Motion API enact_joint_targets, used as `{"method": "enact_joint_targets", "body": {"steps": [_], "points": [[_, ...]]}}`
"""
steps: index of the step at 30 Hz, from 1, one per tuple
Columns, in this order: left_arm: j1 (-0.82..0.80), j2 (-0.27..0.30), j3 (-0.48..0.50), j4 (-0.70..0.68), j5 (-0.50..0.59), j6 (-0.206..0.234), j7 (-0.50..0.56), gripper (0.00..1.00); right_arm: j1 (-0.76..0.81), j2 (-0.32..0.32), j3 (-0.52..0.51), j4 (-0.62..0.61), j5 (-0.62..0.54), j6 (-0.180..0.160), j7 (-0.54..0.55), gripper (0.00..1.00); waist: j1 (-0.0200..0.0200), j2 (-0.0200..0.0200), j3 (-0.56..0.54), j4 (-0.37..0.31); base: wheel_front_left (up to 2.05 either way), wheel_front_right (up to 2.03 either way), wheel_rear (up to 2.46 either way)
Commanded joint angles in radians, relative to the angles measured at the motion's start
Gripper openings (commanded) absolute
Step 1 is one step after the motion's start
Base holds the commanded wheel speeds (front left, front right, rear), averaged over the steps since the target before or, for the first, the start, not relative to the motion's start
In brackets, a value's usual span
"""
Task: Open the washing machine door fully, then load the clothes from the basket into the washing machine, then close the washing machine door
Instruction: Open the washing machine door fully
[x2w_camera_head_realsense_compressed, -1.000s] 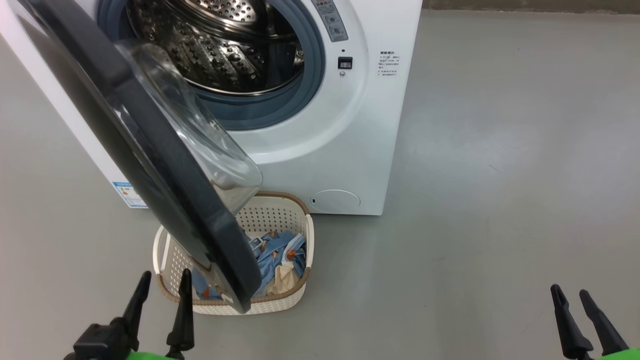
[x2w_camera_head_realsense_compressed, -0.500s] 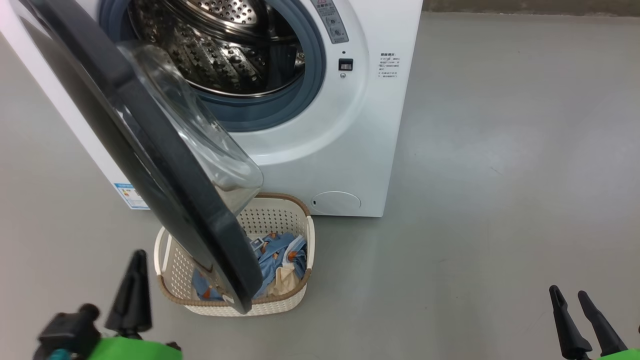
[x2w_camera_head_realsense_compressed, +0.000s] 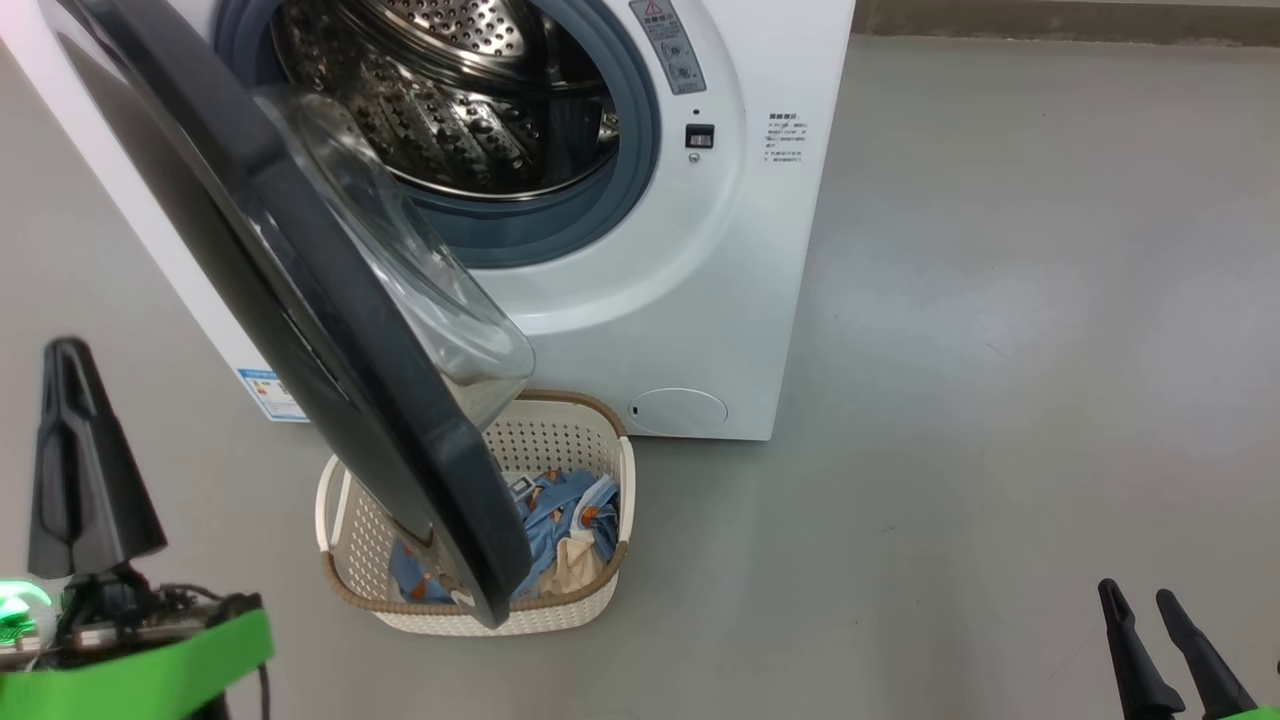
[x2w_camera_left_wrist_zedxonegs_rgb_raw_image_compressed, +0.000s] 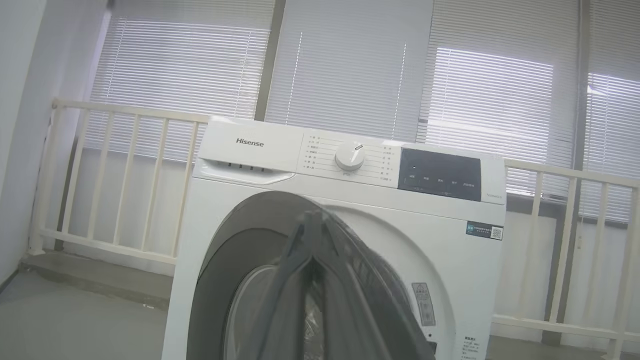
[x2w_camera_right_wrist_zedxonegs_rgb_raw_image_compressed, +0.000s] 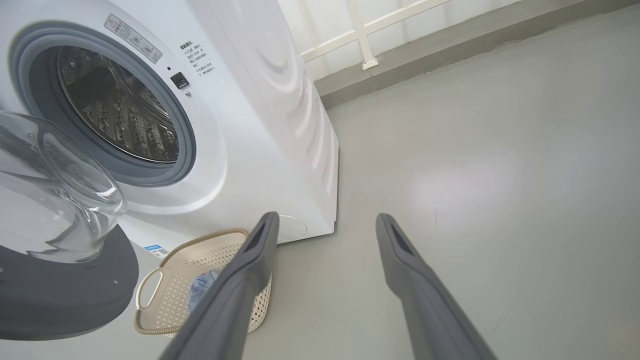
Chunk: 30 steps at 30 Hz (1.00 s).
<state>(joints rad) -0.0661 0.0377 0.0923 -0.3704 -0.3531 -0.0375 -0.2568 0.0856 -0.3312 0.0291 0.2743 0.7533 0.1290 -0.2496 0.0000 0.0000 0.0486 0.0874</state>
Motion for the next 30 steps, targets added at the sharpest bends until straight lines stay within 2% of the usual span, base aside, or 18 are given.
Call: {"method": "enact_joint_targets", "body": {"steps": [1, 5, 9, 13, 16, 18, 23, 30], "points": [[-0.038, 0.013, 0.012, -0.061, 0.034, 0.010, -0.005, 0.00, 0.004, -0.029, 0.018, -0.025, -0.009, 0.002, -0.012, 1.00, 0.0000, 0.0000, 0.000, 0.000, 0.00, 0.00, 0.00], [-0.044, 0.013, -0.093, -0.170, 0.092, 0.015, -0.005, 0.00, 0.006, -0.029, 0.021, -0.026, -0.025, 0.002, -0.012, 1.00, 0.0000, 0.0000, -0.002, -0.002, 0.00, 0.00, 0.00], [-0.046, 0.013, -0.257, -0.210, 0.113, 0.013, -0.005, 0.00, 0.009, -0.022, 0.015, -0.027, -0.044, 0.002, -0.012, 1.00, 0.0000, 0.0000, -0.003, -0.004, 0.00, 0.00, 0.00], [-0.048, 0.013, -0.430, -0.188, 0.078, 0.019, 0.016, 0.00, 0.009, -0.018, 0.006, -0.029, -0.067, 0.002, -0.012, 1.00, 0.0000, 0.0000, -0.003, -0.008, 0.00, 0.00, 0.00], [-0.047, 0.013, -0.525, -0.110, 0.035, 0.026, 0.024, 0.00, 0.007, -0.015, -0.003, -0.035, -0.091, 0.002, -0.012, 1.00, 0.0000, 0.0000, -0.001, -0.012, 0.00, 0.00, 0.00], [-0.047, 0.013, -0.551, -0.079, 0.003, 0.033, 0.022, 0.00, 0.007, -0.013, -0.007, -0.037, -0.097, 0.002, -0.012, 1.00, 0.0000, 0.0000, 0.001, -0.013, 0.00, 0.00, 0.00], [-0.077, 0.013, -0.638, 0.106, -0.097, 0.052, 0.005, 0.00, 0.003, -0.014, -0.017, -0.048, -0.160, 0.002, -0.012, 1.00, 0.0000, 0.0000, 0.016, -0.013, 0.00, 0.00, 0.00], [-0.145, 0.013, -0.647, 0.301, -0.202, 0.090, -0.004, 0.00, -0.004, 0.001, -0.045, -0.063, -0.227, 0.002, -0.012, 1.00, 0.0000, 0.0000, 0.038, -0.011, 0.00, 0.00, 0.00]]}}
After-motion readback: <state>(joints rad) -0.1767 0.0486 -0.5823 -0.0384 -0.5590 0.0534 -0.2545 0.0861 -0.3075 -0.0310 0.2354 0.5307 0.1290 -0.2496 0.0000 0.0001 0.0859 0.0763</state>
